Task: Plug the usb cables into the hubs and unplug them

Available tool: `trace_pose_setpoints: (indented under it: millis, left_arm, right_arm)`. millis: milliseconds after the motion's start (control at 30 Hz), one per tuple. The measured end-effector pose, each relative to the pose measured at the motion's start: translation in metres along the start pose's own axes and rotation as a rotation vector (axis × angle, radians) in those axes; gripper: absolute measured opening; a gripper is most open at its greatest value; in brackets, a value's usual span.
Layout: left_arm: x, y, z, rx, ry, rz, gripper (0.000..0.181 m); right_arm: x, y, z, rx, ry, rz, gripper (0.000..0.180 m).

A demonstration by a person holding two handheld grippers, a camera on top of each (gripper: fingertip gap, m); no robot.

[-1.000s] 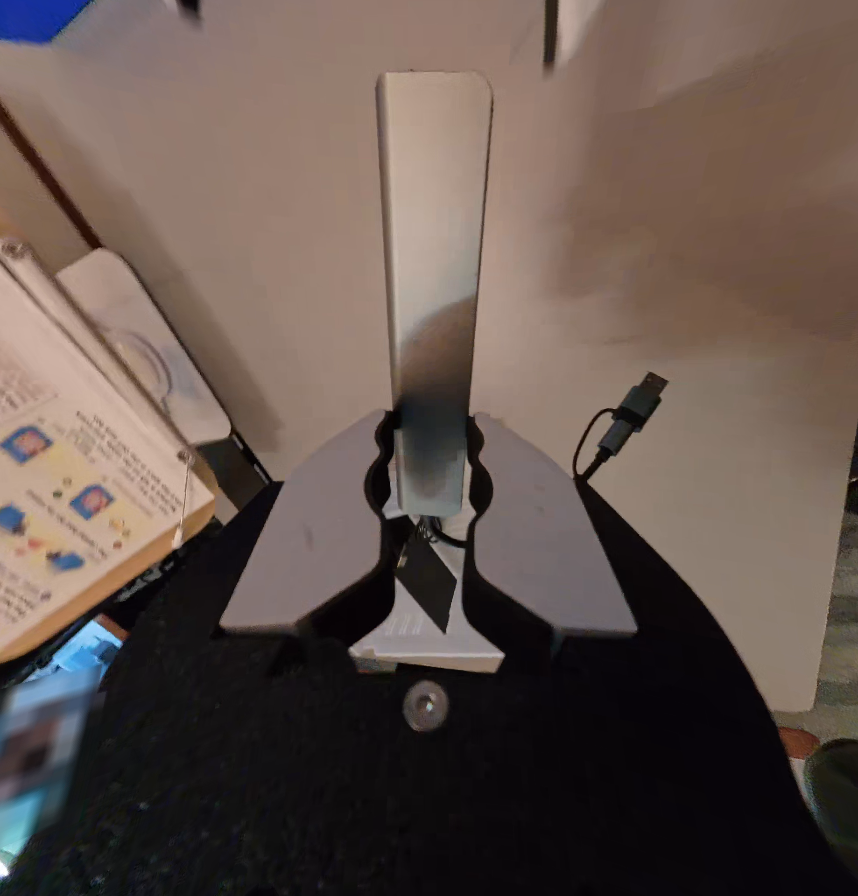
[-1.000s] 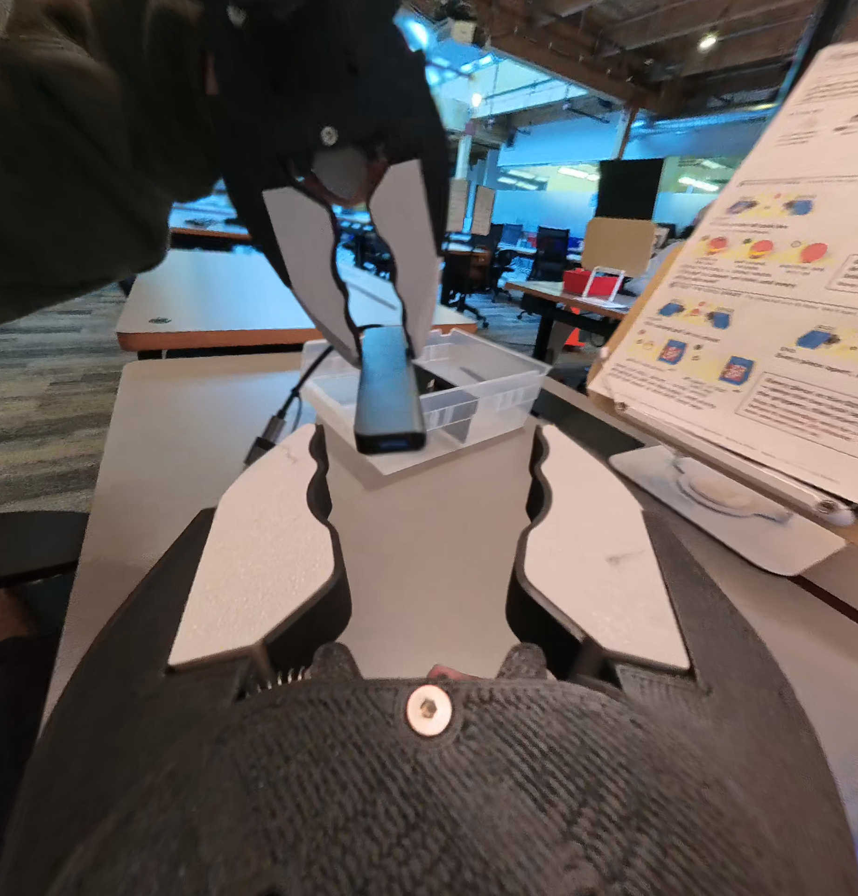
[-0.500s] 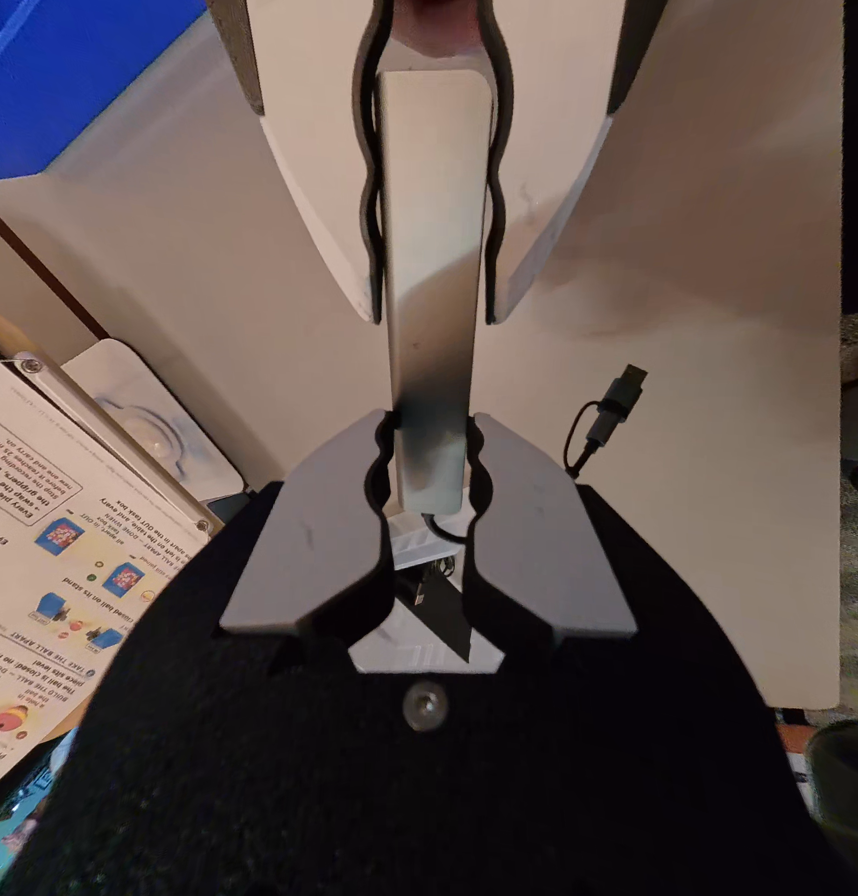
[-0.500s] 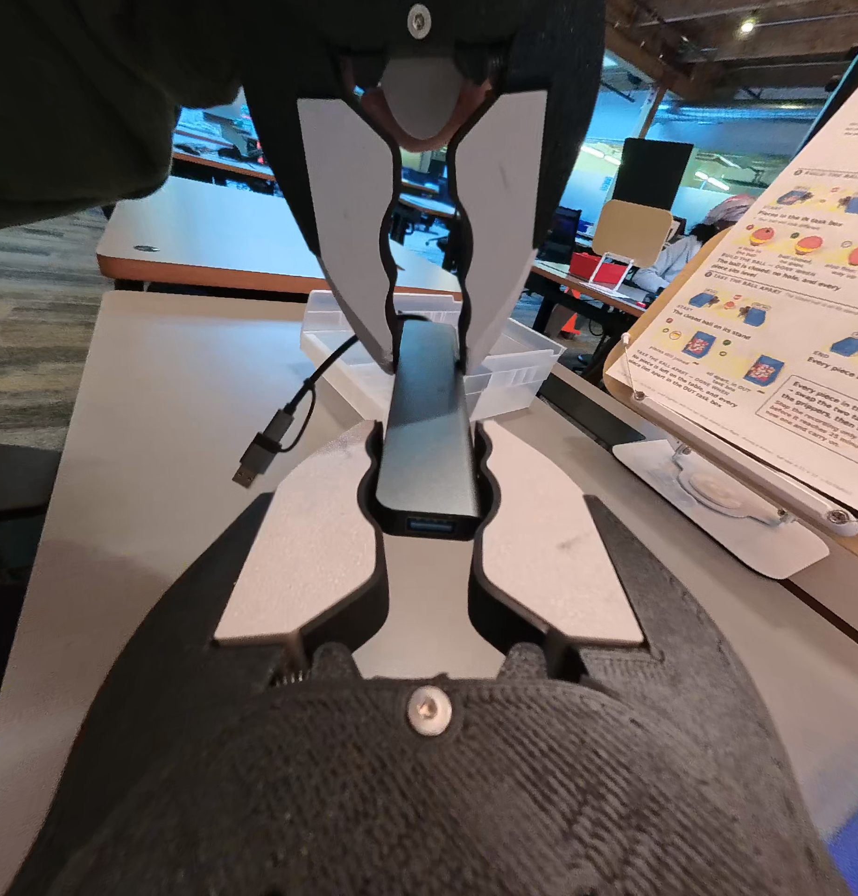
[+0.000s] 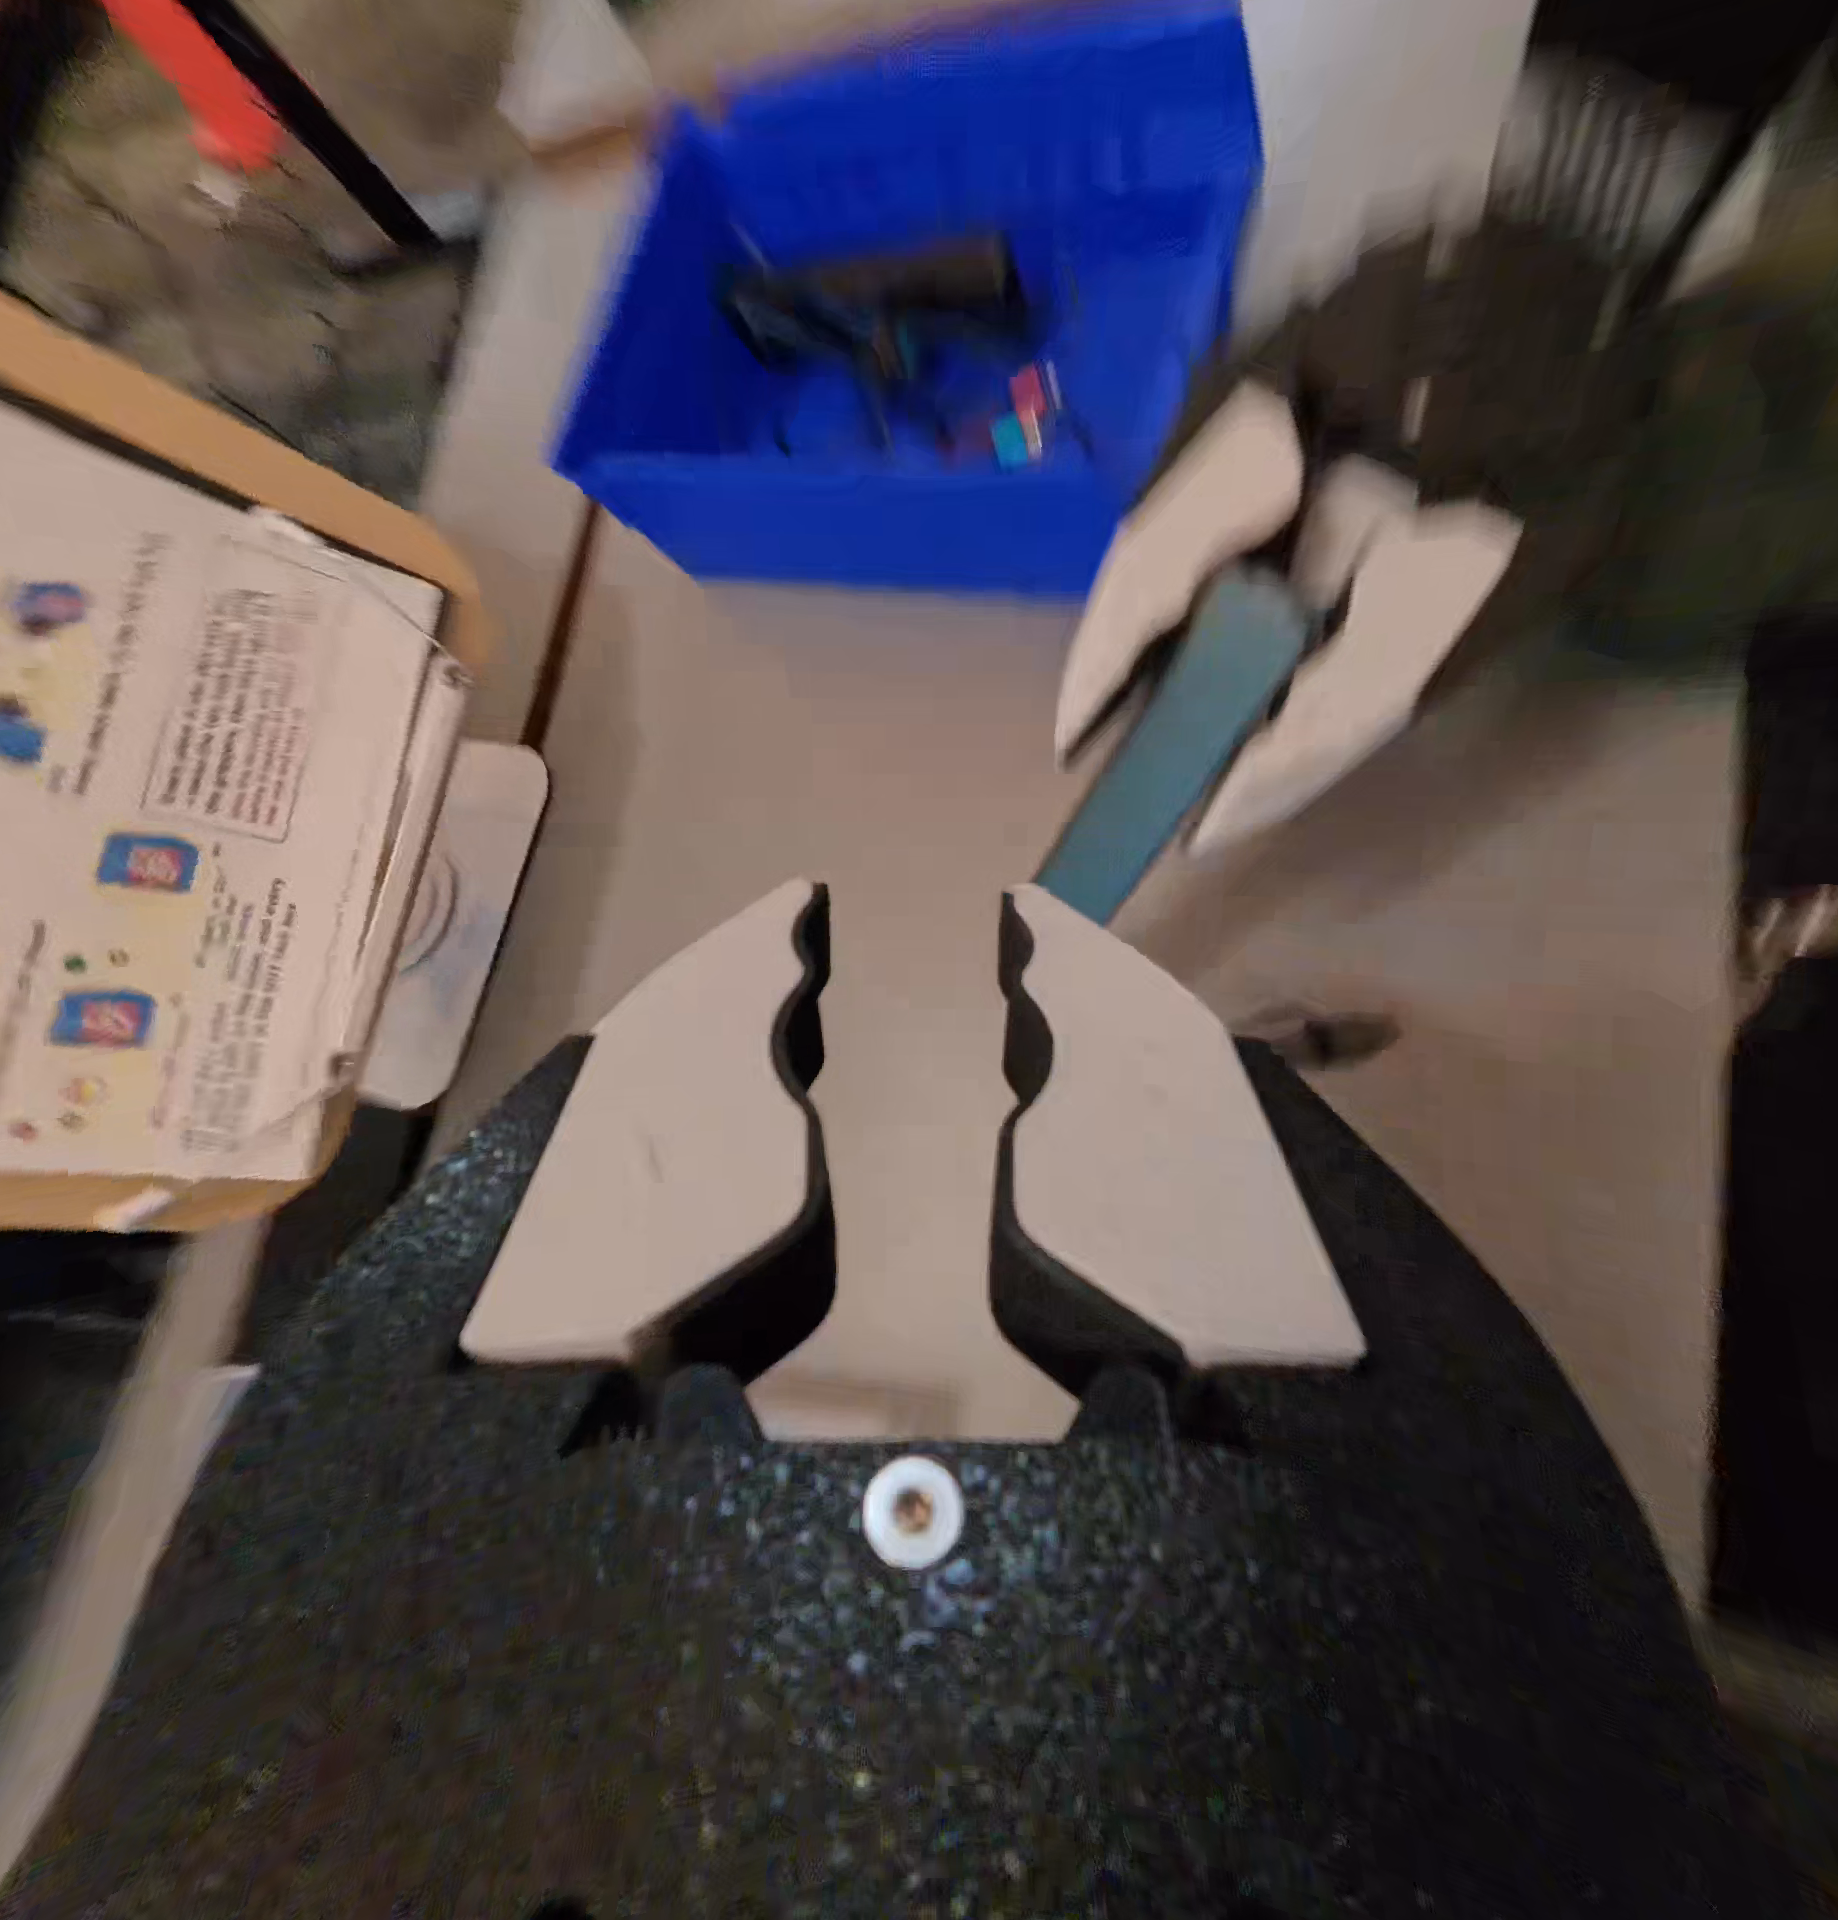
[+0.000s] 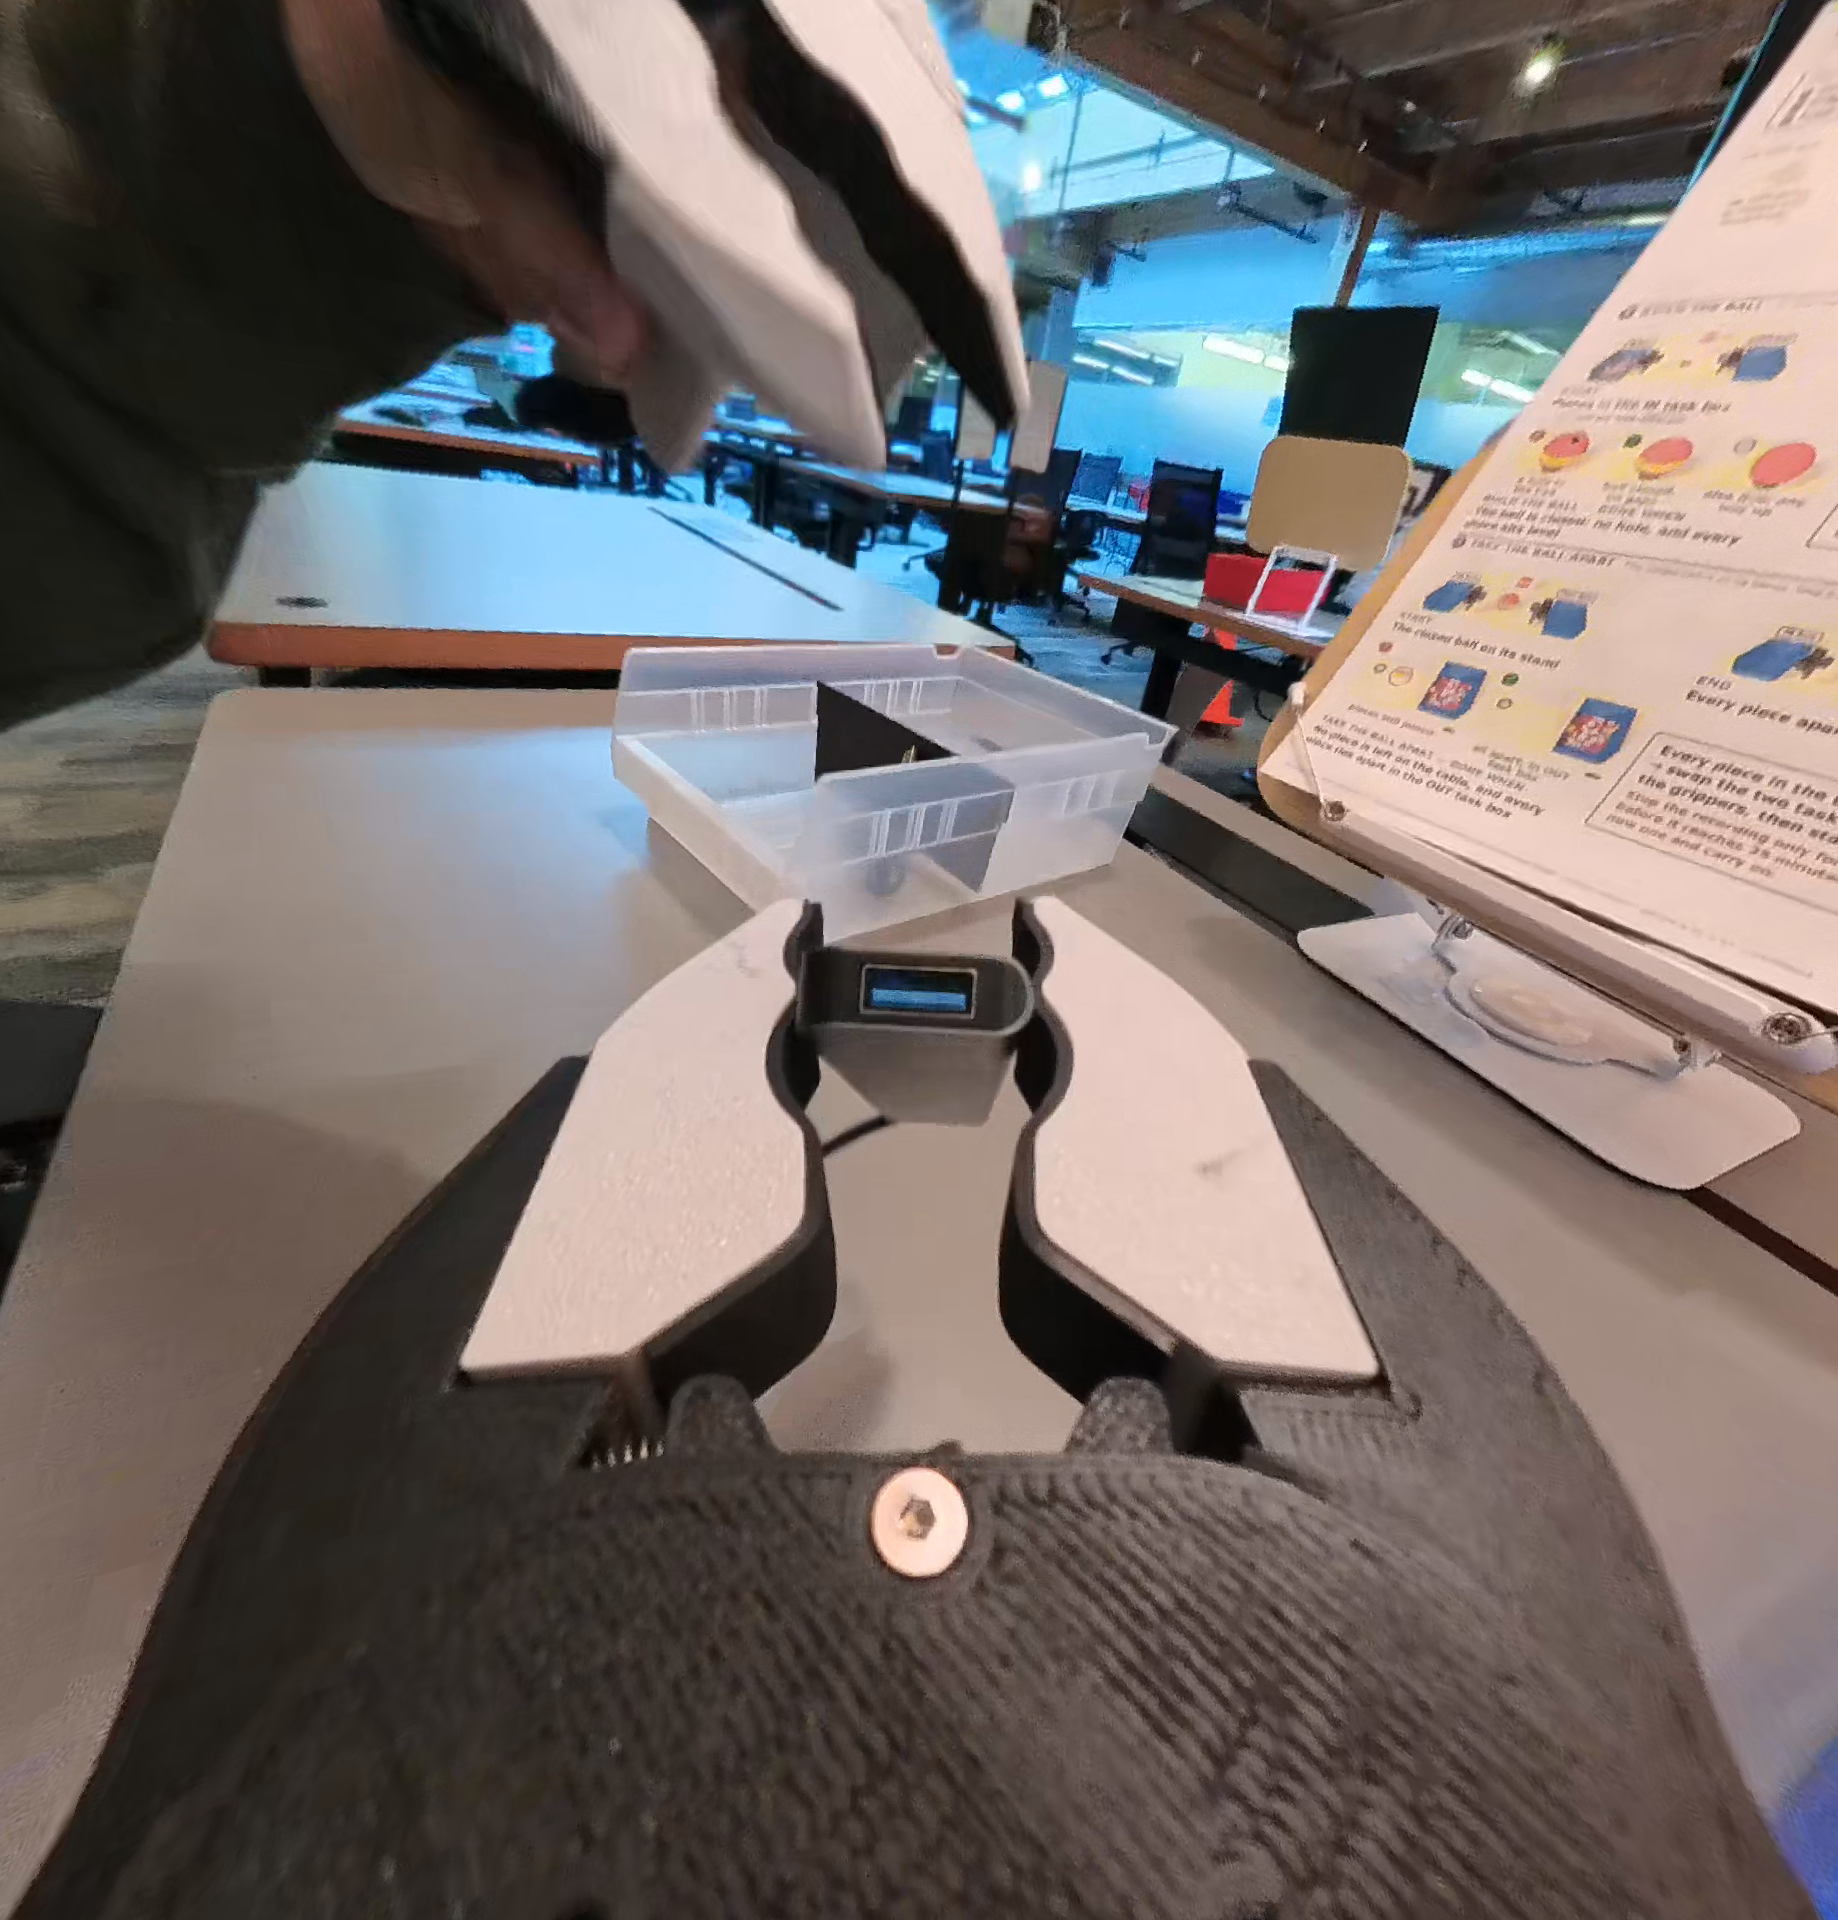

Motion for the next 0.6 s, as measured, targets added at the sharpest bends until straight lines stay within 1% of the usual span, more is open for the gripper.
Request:
trace_pose_setpoints:
  millis: [33, 67, 133, 200, 233, 300, 333, 400, 467, 500, 533, 600]
  left_arm:
    - [0.002, -0.007, 0.001, -0.023, -0.098, 0.139, 0.027]
    - [0.009, -0.011, 0.003, -0.038, -0.2, 0.236, 0.027]
    - [0.032, -0.005, 0.015, -0.03, -0.352, 0.316, 0.028]
    - [0.057, 0.013, 0.031, -0.045, -0.511, 0.393, 0.031]
    - [0.067, 0.028, 0.042, -0.005, -0.609, 0.448, 0.033]
    - [0.08, 0.063, 0.067, 0.191, -0.844, 0.581, 0.038]
    - [0.082, 0.079, 0.077, 0.304, -0.965, 0.685, 0.04]
    - [0.083, 0.101, 0.086, 0.498, -1.205, 0.98, 0.041]
    - [0.089, 0.118, 0.08, 0.595, -1.454, 1.282, 0.039]
    - [0.09, 0.125, 0.076, 0.623, -1.517, 1.388, 0.03]
    - [0.091, 0.133, 0.074, 0.616, -1.54, 1.429, 0.023]
    - [0.086, 0.144, 0.068, 0.593, -1.567, 1.429, 0.027]
  right_arm:
    - [0.002, 0.0, 0.003, 0.0, 0.006, 0.0, 0.035]
    - [0.004, 0.0, 0.005, -0.004, 0.015, -0.011, 0.035]
    - [0.006, 0.001, 0.009, -0.005, 0.017, -0.021, 0.035]
    - [0.005, 0.0, 0.012, -0.014, 0.03, -0.018, 0.035]
    - [0.004, 0.0, 0.014, -0.016, 0.037, -0.011, 0.035]
    - [0.003, 0.0, 0.016, -0.016, 0.05, 0.002, 0.035]
    - [0.003, 0.0, 0.016, -0.017, 0.055, 0.005, 0.035]
    - [0.002, -0.001, 0.016, -0.008, 0.065, 0.013, 0.035]
    - [-0.002, -0.002, 0.014, -0.005, 0.077, 0.035, 0.035]
    - [-0.004, -0.002, 0.013, -0.002, 0.08, 0.045, 0.035]
    - [-0.007, -0.003, 0.011, 0.005, 0.078, 0.053, 0.035]
    - [-0.01, -0.004, 0.005, 0.018, 0.054, 0.06, 0.035]
Point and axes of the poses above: each gripper's, where its closed fingertips meet, y out along the fingers, x out of its underside, z = x × y across the jaws, the point moved 6 cm from there along -y, back along the fingers, and after that the axes turned 13 degrees about x, right-handed, at the moved point
